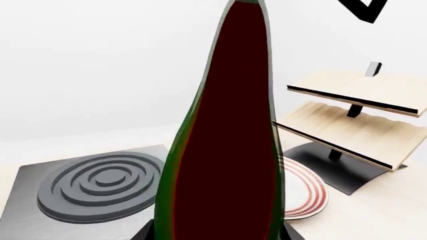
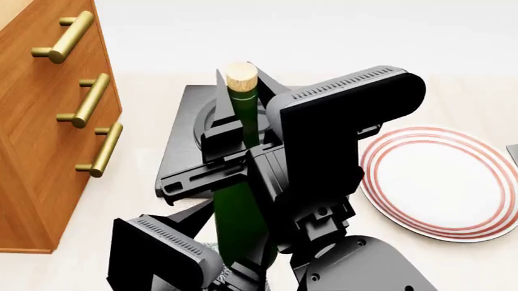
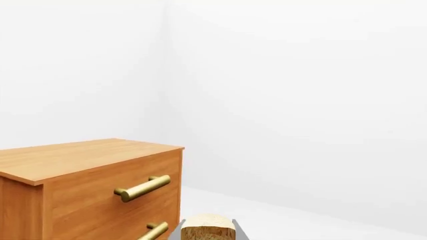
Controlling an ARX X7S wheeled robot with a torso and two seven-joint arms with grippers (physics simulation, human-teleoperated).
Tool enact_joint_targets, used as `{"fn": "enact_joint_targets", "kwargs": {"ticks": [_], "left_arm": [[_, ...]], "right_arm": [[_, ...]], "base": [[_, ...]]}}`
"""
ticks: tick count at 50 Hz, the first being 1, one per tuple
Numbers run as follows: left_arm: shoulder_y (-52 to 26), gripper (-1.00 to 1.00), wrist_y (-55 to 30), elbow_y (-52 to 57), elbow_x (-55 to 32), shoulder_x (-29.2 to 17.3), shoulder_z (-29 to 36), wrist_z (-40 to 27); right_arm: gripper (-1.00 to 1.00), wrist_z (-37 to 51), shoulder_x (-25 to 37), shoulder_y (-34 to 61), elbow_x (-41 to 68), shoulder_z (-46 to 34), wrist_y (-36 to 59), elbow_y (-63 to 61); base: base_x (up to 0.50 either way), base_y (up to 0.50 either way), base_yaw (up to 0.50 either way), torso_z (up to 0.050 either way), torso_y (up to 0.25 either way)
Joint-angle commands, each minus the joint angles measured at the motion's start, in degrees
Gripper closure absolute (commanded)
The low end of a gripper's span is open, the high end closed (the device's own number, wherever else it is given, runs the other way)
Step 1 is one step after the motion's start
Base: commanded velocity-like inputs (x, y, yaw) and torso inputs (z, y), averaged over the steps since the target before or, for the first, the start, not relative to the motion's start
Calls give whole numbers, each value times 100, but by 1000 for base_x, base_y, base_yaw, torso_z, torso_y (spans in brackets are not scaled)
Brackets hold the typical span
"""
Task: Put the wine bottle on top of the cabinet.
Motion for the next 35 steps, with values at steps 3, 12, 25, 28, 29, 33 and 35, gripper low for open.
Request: {"fn": "enact_joint_targets", "kwargs": {"ticks": [3,12,25,28,29,33,35], "left_arm": [[15,100,64,-95,-106,-18,23,-104],[36,100,117,-99,-124,-48,16,-136],[3,100,138,-72,-190,-106,-59,-200],[-78,100,80,-51,-226,-113,-92,-226],[-103,100,69,-35,-235,-117,-99,-229],[-214,100,-15,30,-251,-133,-114,-278],[-291,100,-60,39,-288,-139,-159,-296]], "right_arm": [[100,-34,13,61,-110,18,-31,-75],[-100,-60,0,-9,-22,67,-132,-77],[-100,-10,18,-113,19,28,-165,-180],[-100,13,40,-145,-1,6,-170,-221],[-100,23,46,-161,10,11,-169,-247],[-100,108,99,-164,80,58,-90,-449],[-100,190,115,-125,180,120,15,-599]], "base": [[0,0,0,0,0],[0,0,0,0,1],[0,0,0,1,0],[0,0,0,0,3],[0,0,0,0,0],[0,0,0,0,0],[0,0,0,0,0]]}}
